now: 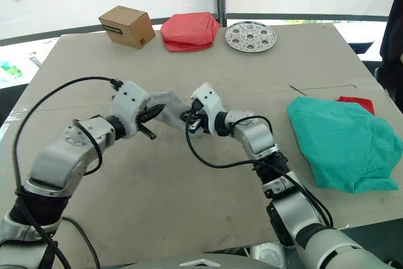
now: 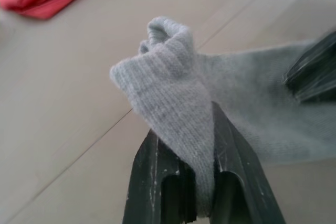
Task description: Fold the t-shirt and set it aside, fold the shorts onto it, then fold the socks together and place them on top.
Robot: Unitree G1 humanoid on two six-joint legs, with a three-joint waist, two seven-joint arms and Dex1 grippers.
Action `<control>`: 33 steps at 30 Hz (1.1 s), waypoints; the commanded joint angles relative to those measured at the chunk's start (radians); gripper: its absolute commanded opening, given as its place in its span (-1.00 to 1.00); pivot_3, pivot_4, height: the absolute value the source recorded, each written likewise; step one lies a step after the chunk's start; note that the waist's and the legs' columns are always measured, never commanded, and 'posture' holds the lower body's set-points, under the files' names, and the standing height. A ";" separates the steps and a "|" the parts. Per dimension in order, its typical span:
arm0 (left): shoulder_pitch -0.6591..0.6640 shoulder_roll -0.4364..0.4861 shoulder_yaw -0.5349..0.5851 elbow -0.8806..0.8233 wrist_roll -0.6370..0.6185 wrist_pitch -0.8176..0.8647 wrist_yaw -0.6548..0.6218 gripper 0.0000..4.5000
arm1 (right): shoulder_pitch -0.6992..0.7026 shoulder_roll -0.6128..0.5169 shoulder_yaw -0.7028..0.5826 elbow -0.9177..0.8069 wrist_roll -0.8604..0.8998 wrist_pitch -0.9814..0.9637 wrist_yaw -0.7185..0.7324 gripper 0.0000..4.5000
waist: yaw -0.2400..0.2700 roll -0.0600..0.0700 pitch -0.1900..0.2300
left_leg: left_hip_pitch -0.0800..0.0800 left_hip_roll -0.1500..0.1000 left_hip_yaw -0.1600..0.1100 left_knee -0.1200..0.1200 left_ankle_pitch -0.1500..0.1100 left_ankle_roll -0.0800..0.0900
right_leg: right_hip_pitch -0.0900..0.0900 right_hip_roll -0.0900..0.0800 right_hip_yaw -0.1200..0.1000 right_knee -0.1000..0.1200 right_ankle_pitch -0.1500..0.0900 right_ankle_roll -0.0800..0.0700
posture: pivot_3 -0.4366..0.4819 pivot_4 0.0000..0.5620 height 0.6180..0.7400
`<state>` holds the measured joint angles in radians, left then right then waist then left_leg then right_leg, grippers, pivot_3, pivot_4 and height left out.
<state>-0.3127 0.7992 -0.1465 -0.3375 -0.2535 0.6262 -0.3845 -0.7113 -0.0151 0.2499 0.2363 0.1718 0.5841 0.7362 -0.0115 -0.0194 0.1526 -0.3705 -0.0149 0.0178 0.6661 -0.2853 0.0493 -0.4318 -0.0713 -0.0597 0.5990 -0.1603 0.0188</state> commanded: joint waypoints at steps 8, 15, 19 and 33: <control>-0.044 -0.028 -0.117 0.021 0.293 -0.197 -0.036 -0.94 | 0.148 -0.162 -0.016 -0.333 0.058 0.182 -0.029 -1.00 | 0.000 0.001 0.000 | -0.002 0.002 -0.001 -0.001 0.000 0.000 | -0.001 -0.001 -0.002 -0.004 0.002 0.003 | -0.05 -0.47 1.00; -0.077 -0.032 -0.080 0.083 0.332 -0.221 -0.096 -0.94 | 0.063 -0.071 0.034 -0.138 0.014 0.105 -0.099 -1.00 | -0.006 0.001 0.000 | -0.003 0.003 -0.001 0.000 -0.002 0.004 | -0.001 0.001 -0.006 -0.004 0.002 0.004 | -0.05 -0.47 1.00; -0.120 -0.025 -0.073 0.131 0.357 -0.282 -0.135 -0.94 | -0.047 -0.001 0.058 0.160 -0.063 0.044 -0.151 -1.00 | -0.005 0.001 0.001 | -0.003 0.003 -0.001 0.000 -0.002 0.005 | -0.001 0.004 -0.007 -0.004 0.002 0.004 | -0.05 -0.47 1.00; -0.061 -0.097 -0.096 0.002 0.314 -0.258 -0.307 -0.94 | -0.050 0.009 -0.075 0.241 -0.003 -0.030 -0.133 -1.00 | 0.002 0.002 0.000 | -0.004 0.002 -0.004 0.003 -0.002 0.005 | 0.000 0.001 -0.006 -0.001 0.002 0.004 | -0.05 -0.47 1.00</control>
<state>-0.3739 0.7086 -0.2481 -0.2956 0.0681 0.3684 -0.6845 -0.7798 0.0246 0.1973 0.5281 0.1660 0.5419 0.6071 -0.0099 -0.0179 0.1525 -0.3744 -0.0135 0.0134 0.6692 -0.2872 0.0542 -0.4318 -0.0704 -0.0655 0.5987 -0.1580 0.0226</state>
